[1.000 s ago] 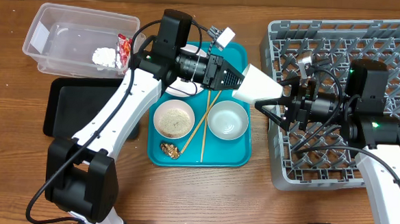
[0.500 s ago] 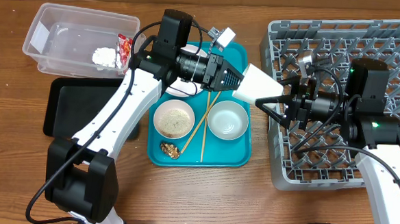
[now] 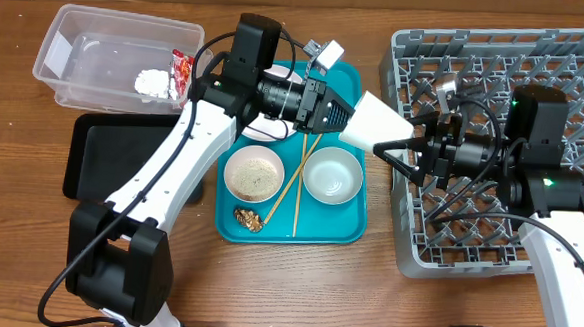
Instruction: Sort waste into correct bins and load items into the dishwasher
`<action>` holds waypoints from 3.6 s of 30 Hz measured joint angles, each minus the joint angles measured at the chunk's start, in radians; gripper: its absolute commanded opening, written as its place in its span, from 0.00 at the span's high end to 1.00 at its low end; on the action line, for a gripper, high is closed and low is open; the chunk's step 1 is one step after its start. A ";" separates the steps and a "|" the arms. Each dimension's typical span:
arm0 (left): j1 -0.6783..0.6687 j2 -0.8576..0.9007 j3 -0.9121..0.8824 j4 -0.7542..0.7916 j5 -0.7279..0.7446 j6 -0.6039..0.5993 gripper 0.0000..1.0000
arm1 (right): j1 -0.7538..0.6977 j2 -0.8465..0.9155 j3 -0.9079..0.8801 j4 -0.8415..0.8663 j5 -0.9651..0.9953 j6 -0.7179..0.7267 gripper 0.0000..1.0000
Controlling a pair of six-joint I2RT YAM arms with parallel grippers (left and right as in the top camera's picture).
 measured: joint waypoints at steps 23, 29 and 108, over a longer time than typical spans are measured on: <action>0.225 0.002 0.000 -0.536 -0.685 0.247 0.29 | -0.076 0.002 0.105 -0.398 0.693 0.205 0.78; 0.294 -0.034 -0.001 -0.660 -0.989 0.319 0.24 | -0.249 0.021 0.348 -0.576 0.881 0.258 0.93; 0.308 -0.223 -0.001 -0.668 -1.253 0.343 0.08 | 0.015 0.350 0.539 -0.729 0.919 0.261 0.00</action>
